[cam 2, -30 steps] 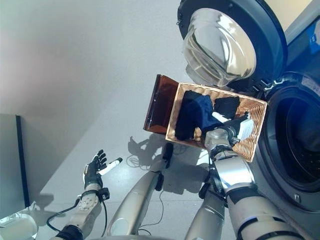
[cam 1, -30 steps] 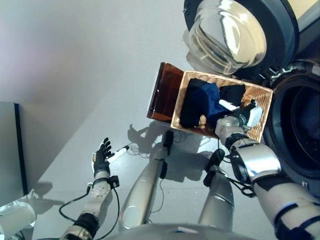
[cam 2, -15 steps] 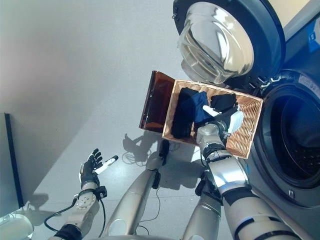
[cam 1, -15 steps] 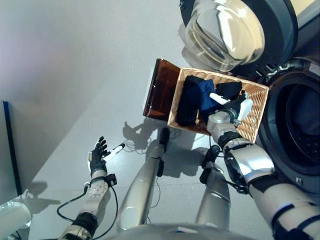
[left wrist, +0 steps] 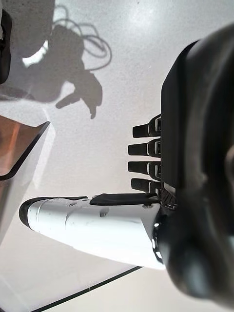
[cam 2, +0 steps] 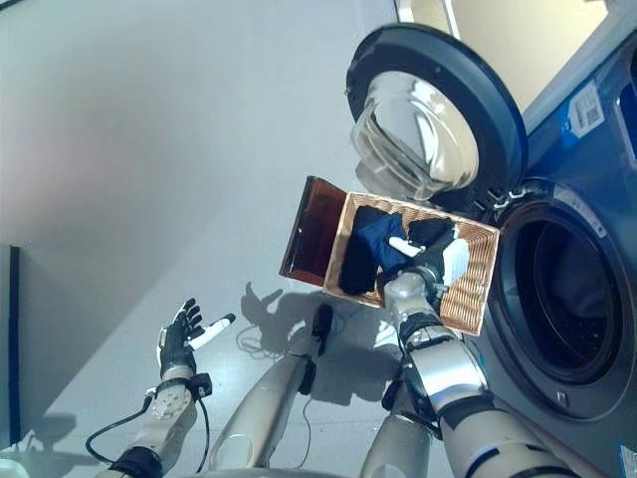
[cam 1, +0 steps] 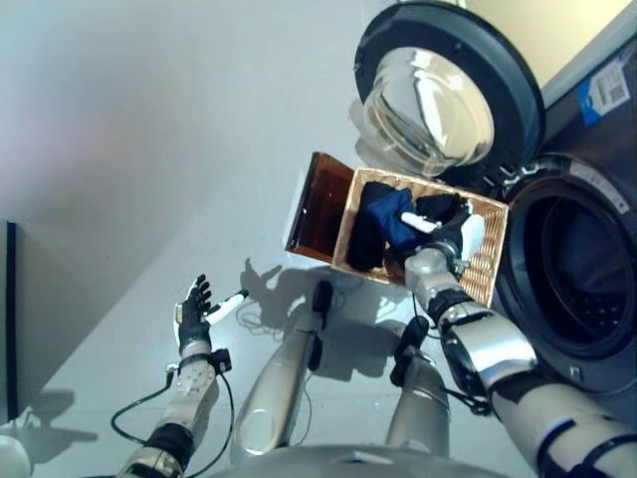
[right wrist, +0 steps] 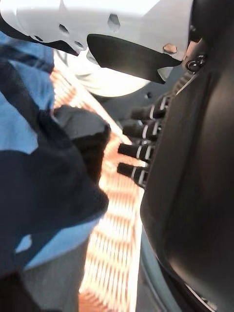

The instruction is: Pick up the clothes and place them into the washing machine

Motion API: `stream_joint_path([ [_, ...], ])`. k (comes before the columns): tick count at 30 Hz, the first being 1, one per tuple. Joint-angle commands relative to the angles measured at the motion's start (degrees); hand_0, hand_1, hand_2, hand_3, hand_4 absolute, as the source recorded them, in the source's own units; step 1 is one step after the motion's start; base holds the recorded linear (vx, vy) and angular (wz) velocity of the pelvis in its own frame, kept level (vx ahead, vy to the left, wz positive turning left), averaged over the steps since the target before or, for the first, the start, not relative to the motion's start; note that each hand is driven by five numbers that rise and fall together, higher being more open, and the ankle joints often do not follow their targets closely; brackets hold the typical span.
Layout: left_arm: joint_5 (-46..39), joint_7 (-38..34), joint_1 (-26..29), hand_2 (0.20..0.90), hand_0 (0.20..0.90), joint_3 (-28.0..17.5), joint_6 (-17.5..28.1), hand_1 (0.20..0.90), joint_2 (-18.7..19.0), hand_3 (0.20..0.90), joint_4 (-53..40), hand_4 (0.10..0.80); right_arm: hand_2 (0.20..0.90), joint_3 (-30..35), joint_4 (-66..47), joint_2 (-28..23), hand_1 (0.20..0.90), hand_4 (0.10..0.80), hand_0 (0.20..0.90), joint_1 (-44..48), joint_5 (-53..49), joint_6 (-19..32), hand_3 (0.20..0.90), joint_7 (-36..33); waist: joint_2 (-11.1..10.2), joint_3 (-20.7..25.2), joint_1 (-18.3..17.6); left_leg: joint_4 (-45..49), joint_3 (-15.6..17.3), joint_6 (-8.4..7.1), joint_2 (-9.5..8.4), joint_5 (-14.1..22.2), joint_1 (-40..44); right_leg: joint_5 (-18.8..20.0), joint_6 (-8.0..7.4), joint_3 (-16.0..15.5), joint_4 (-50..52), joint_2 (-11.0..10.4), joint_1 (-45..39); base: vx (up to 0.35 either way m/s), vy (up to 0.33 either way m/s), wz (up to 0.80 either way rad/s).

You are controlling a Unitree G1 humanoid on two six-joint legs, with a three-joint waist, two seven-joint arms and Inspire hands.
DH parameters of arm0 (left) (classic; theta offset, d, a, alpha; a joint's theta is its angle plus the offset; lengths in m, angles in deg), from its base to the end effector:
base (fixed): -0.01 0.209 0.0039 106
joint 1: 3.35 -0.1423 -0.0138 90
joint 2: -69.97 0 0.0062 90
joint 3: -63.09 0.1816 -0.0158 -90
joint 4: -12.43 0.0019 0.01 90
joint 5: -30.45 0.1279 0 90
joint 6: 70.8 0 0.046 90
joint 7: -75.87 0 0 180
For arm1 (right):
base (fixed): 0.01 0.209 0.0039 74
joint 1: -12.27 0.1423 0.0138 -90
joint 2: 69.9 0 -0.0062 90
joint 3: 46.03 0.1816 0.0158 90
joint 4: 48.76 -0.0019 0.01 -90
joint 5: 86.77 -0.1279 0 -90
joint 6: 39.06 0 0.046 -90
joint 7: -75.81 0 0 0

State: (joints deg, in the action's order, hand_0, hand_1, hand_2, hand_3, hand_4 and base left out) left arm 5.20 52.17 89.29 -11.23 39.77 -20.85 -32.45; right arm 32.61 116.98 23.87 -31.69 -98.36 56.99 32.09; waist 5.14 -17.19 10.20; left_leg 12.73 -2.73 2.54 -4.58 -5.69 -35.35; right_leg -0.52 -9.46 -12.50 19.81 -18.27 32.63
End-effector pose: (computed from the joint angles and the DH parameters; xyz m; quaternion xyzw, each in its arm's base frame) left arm 0.1551 0.1949 -0.0537 0.0191 0.2093 0.2116 0.9545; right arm 0.3028 -0.1722 0.0351 -0.1778 0.1569 -0.3429 0.9090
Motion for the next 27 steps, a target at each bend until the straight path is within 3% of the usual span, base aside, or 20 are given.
stream_joint_path([
  [1,0.16,-0.94,1.45,0.900,0.900,-3.59,3.91,0.900,0.81,0.900,3.12,0.800,0.900,-3.32,-1.92,-2.78,0.900,0.800,0.900,0.68,3.15,1.10,0.900,0.07,-0.22,0.07,1.61,5.16,1.95,-4.54,0.33,9.35,-2.07,2.63,0.68,-1.16,-6.87,-0.42,-5.19,-0.028,-0.027,0.04],
  [15,-1.27,-0.92,2.36,0.900,0.900,-4.46,4.44,0.900,0.13,0.900,5.26,0.800,0.900,-4.58,-2.99,-3.04,0.900,0.800,0.900,-0.78,3.96,1.56,0.900,1.11,-0.60,-0.76,2.12,5.19,0.56,-4.85,0.47,8.71,-3.48,0.70,1.24,-2.59,-4.61,0.26,-4.01,-0.001,-0.012,0.06],
  [27,-1.74,1.18,-3.86,0.900,0.900,-1.03,5.07,0.900,4.42,0.900,-6.67,0.800,0.900,-3.86,4.91,-6.62,0.900,0.800,0.900,9.50,4.08,-0.49,0.900,-0.18,0.24,-2.49,5.99,7.59,-0.26,-4.59,-0.03,8.92,-8.95,-0.78,1.35,-3.70,-0.61,-0.04,0.46,0.002,0.010,0.09],
])
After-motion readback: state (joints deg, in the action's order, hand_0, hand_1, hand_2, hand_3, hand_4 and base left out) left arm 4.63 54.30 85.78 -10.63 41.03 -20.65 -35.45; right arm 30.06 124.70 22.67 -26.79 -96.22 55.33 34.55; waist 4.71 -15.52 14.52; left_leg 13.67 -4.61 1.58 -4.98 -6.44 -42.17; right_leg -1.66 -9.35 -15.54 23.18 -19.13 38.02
